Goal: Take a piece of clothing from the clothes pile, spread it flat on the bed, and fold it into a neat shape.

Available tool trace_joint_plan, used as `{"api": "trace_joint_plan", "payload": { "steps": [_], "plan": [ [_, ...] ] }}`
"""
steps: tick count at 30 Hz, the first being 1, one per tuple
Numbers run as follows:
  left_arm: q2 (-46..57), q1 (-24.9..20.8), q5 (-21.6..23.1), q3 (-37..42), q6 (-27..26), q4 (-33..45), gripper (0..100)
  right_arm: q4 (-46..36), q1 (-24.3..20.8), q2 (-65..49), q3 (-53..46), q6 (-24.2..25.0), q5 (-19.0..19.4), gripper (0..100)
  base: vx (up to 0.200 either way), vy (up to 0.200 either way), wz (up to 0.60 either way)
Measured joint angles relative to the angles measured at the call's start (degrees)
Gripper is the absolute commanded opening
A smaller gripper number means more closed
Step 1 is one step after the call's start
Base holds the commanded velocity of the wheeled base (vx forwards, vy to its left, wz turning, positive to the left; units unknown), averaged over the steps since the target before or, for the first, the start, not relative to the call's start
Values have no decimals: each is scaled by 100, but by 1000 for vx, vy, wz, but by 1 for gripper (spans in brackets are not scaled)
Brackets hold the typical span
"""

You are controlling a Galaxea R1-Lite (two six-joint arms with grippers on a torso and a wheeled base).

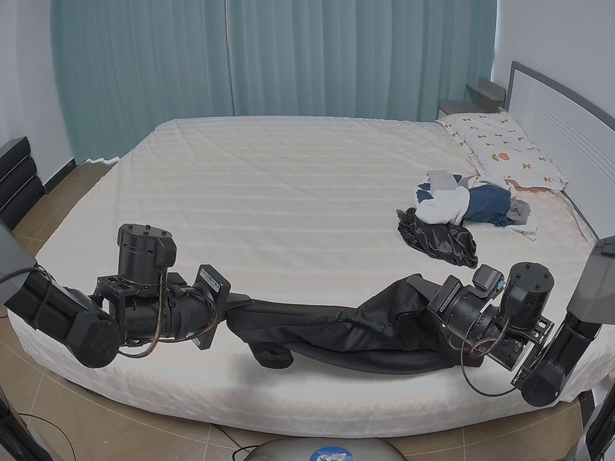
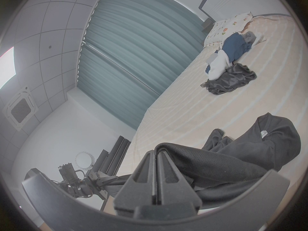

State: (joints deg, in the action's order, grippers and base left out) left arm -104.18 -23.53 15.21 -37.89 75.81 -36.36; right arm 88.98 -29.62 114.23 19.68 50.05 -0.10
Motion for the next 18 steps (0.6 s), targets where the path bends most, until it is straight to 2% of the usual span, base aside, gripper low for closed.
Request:
{"api": "trace_joint_plan", "payload": {
  "steps": [8, 13, 17, 18],
  "plan": [
    [-28, 5, -5, 0, 2, 0, 0, -2, -9, -17, 9, 63, 10, 0, 0, 200, 0],
    [-37, 11, -9, 0, -5, 0, 0, 0, -6, -37, 9, 336, 23, 0, 0, 0, 0],
    [-37, 11, 2, 0, -11, -1, 0, 0, -6, -48, -6, 304, 7, 0, 0, 0, 0],
    [-32, 10, 2, 0, -13, 0, 0, 0, -4, -45, -13, 288, 7, 0, -200, 0, 0]
  ]
}}
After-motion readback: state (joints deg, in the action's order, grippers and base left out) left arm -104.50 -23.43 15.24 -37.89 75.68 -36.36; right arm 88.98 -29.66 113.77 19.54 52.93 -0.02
